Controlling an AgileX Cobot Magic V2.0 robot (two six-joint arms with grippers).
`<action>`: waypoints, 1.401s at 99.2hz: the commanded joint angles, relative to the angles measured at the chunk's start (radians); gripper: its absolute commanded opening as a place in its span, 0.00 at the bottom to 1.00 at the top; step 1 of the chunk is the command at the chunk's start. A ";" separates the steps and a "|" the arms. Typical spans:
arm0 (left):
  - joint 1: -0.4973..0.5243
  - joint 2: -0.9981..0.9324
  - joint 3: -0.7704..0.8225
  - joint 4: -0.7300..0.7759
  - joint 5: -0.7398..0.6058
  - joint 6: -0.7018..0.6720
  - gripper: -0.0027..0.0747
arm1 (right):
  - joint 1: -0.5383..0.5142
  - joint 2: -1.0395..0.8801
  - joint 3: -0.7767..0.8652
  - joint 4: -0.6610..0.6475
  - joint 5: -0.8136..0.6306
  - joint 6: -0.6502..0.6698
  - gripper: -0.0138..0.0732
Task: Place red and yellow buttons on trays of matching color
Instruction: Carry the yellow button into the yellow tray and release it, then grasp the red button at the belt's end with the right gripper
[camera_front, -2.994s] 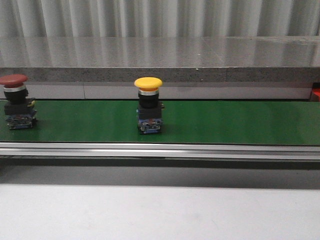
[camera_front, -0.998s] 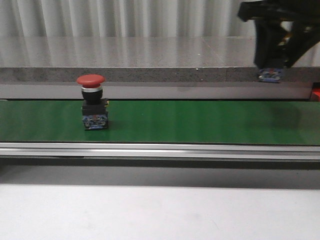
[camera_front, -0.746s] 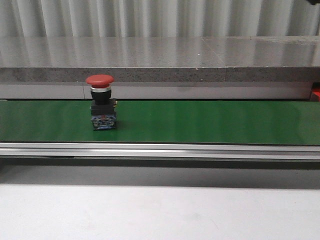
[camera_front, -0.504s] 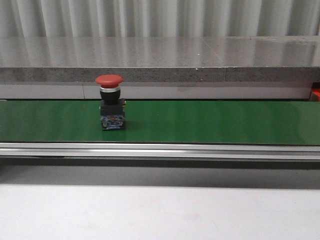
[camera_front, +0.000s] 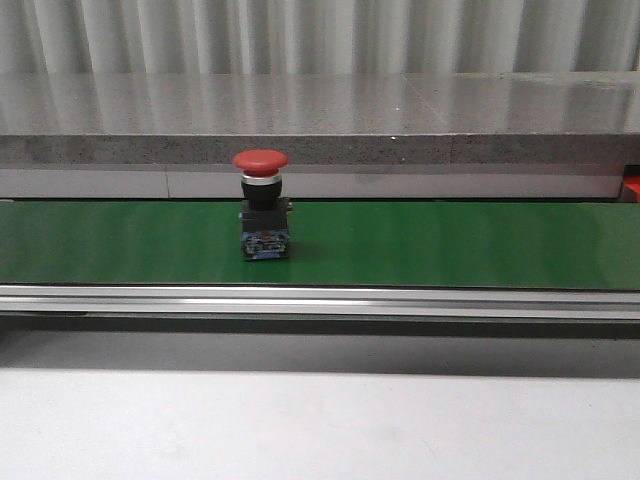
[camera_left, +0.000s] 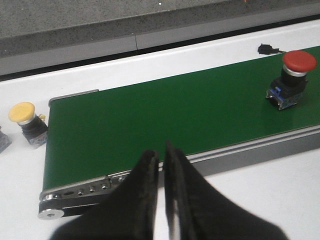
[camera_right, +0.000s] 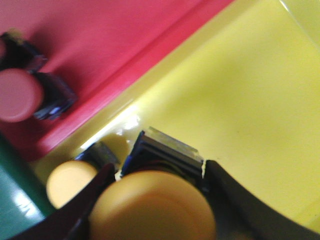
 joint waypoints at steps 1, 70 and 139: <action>-0.006 0.004 -0.025 -0.015 -0.073 -0.003 0.03 | -0.015 -0.045 0.029 -0.005 -0.103 0.010 0.29; -0.006 0.004 -0.025 -0.015 -0.073 -0.003 0.03 | -0.015 0.146 0.125 0.030 -0.276 0.012 0.48; -0.006 0.004 -0.025 -0.015 -0.073 -0.003 0.03 | -0.015 -0.069 0.125 -0.040 -0.268 0.008 0.80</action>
